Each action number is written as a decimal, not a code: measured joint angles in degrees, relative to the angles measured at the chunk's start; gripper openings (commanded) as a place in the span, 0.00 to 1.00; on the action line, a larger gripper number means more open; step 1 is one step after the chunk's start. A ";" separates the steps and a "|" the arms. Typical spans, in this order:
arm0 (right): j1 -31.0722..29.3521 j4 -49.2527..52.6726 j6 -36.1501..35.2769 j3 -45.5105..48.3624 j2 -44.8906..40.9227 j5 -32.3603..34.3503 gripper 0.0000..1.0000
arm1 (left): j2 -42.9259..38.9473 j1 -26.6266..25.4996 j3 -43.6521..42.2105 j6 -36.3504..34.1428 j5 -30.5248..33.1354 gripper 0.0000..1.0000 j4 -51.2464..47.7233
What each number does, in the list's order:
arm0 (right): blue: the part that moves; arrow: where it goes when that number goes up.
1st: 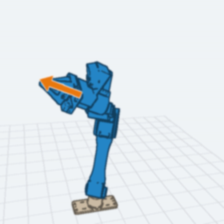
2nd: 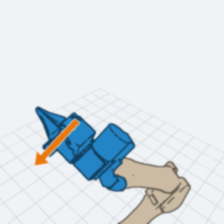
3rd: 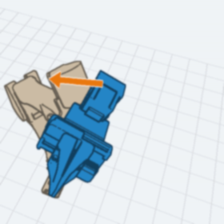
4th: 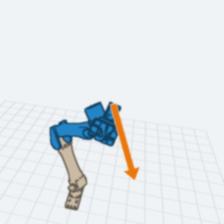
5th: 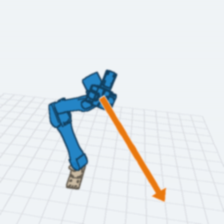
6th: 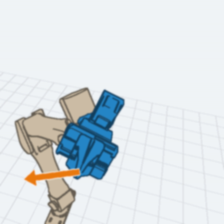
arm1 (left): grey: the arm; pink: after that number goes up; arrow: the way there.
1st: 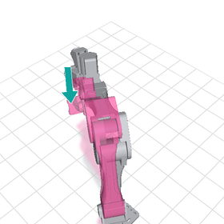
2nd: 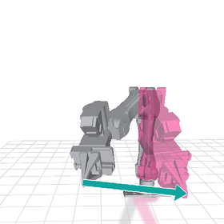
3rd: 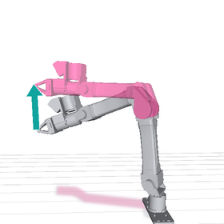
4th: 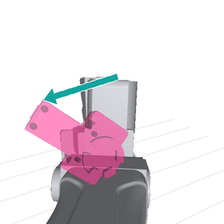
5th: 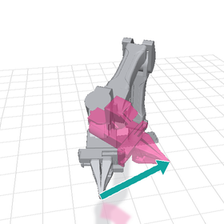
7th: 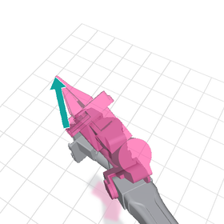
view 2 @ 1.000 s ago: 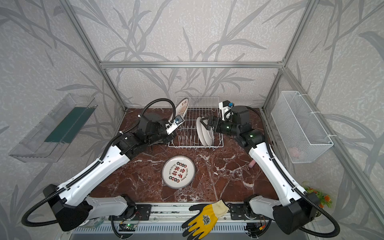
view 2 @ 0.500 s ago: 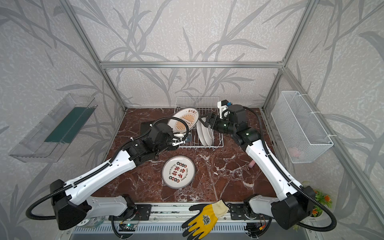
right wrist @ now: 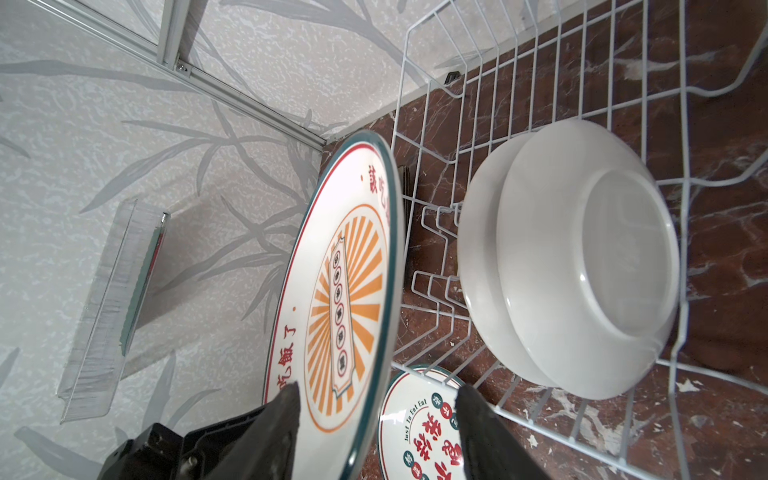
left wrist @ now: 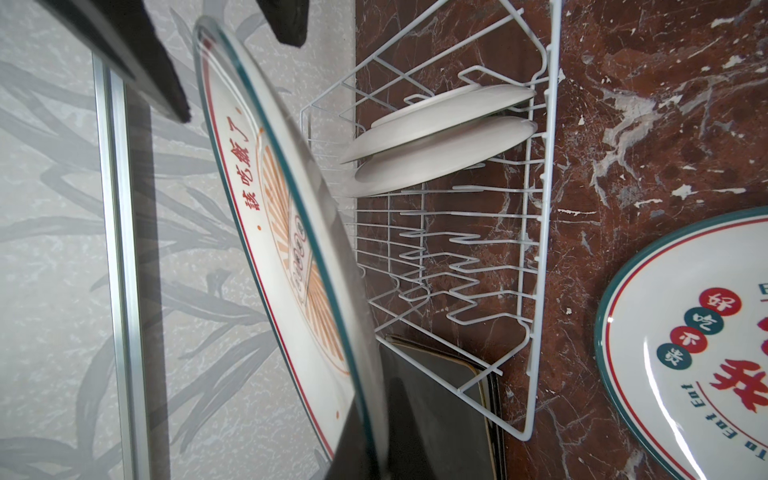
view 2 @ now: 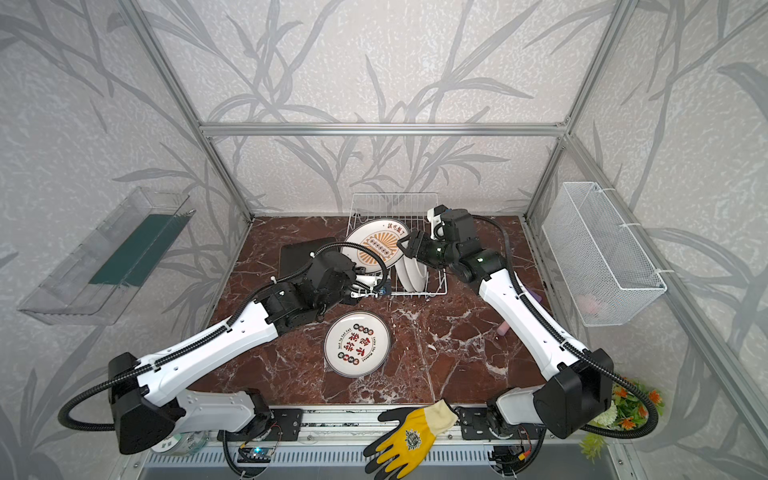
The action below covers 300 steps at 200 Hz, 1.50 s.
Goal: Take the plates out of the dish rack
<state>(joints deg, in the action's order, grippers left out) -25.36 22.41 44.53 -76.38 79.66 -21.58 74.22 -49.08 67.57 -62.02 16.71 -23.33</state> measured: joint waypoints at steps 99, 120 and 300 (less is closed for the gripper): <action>-1.11 2.69 0.22 -1.62 4.48 1.03 0.31 | 0.17 -0.83 -5.49 -2.93 2.78 0.00 7.69; -1.20 2.29 0.72 -1.62 4.57 0.57 0.25 | 0.17 -0.87 -5.49 -2.95 2.86 0.00 8.37; 2.69 -4.68 3.21 5.64 -0.17 -0.15 0.00 | -8.07 7.54 -5.75 21.29 -9.16 0.99 9.57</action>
<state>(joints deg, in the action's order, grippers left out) -22.68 17.74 47.75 -70.74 79.48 -21.74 66.15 -41.54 61.82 -40.73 7.55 -13.76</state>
